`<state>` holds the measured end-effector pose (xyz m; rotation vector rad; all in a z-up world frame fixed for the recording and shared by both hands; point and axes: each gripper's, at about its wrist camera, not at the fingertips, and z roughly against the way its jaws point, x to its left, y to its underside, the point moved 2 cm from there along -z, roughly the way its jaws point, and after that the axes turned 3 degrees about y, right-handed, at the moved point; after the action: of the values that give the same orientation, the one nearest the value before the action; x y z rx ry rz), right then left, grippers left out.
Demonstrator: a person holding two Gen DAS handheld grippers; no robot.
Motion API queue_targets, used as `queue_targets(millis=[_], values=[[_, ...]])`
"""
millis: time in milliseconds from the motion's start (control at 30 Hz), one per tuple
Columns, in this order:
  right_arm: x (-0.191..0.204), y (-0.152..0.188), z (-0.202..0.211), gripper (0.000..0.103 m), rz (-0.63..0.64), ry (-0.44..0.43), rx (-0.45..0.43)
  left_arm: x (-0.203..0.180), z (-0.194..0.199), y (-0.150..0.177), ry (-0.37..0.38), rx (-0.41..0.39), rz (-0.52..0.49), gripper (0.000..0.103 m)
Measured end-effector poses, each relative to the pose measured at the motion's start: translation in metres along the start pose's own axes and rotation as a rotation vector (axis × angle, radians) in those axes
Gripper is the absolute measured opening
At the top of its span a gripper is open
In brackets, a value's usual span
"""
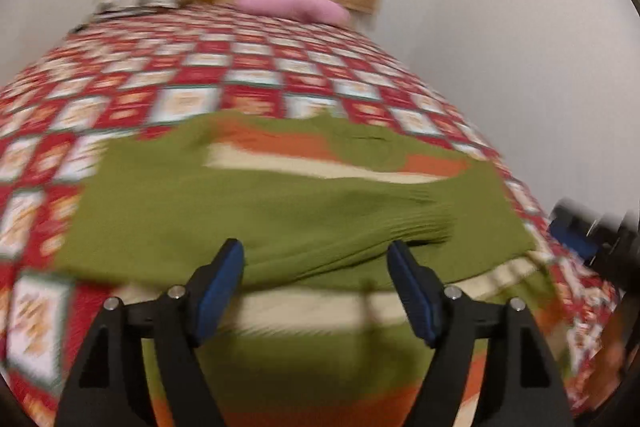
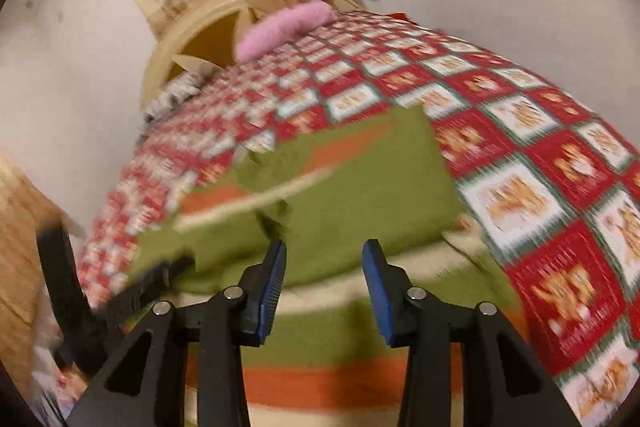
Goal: Fold small clothes
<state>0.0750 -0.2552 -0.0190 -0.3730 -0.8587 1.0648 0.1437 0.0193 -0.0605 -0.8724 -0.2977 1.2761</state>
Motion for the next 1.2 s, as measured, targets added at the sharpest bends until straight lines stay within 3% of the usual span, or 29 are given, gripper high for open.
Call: queue_targets(millis=[33, 100, 233, 367, 433, 500, 567, 767, 933, 1067, 1200], values=[[0.004, -0.008, -0.010, 0.052, -0.020, -0.062, 0.038, 0.010, 0.001, 0.005, -0.028, -0.009, 0.024, 0.077], [0.008, -0.018, -0.032, 0.052, -0.077, -0.096, 0.083, 0.030, 0.001, 0.018, -0.054, -0.014, 0.097, 0.077], [0.030, -0.017, -0.088, 0.052, -0.012, -0.038, 0.174, 0.060, 0.002, 0.027, 0.054, -0.048, 0.293, 0.076], [0.052, 0.005, -0.134, 0.050, 0.080, 0.013, 0.266, 0.060, -0.003, 0.028, 0.061, -0.059, 0.323, 0.076], [0.059, 0.010, -0.140, 0.025, 0.141, 0.090, 0.239, 0.059, -0.005, 0.028, 0.059, -0.057, 0.320, 0.076], [0.070, 0.009, -0.142, 0.007, 0.197, 0.106, 0.236, 0.062, -0.006, 0.028, 0.078, -0.063, 0.341, 0.076], [0.077, 0.002, -0.135, 0.007, 0.233, 0.122, 0.216, 0.068, 0.000, 0.031, 0.104, -0.076, 0.370, 0.076], [0.107, -0.060, -0.060, 0.006, 0.334, 0.102, -0.065, 0.071, 0.001, 0.031, 0.117, -0.088, 0.395, 0.075], [0.091, -0.093, -0.014, 0.006, 0.352, 0.108, -0.193, 0.070, 0.000, 0.031, 0.112, -0.086, 0.395, 0.075], [0.050, -0.088, -0.022, 0.006, 0.341, 0.179, -0.161, 0.073, 0.000, 0.031, 0.114, -0.087, 0.406, 0.074], [0.004, -0.059, -0.056, 0.006, 0.353, 0.273, -0.054, 0.075, -0.002, 0.031, 0.108, -0.085, 0.400, 0.074]])
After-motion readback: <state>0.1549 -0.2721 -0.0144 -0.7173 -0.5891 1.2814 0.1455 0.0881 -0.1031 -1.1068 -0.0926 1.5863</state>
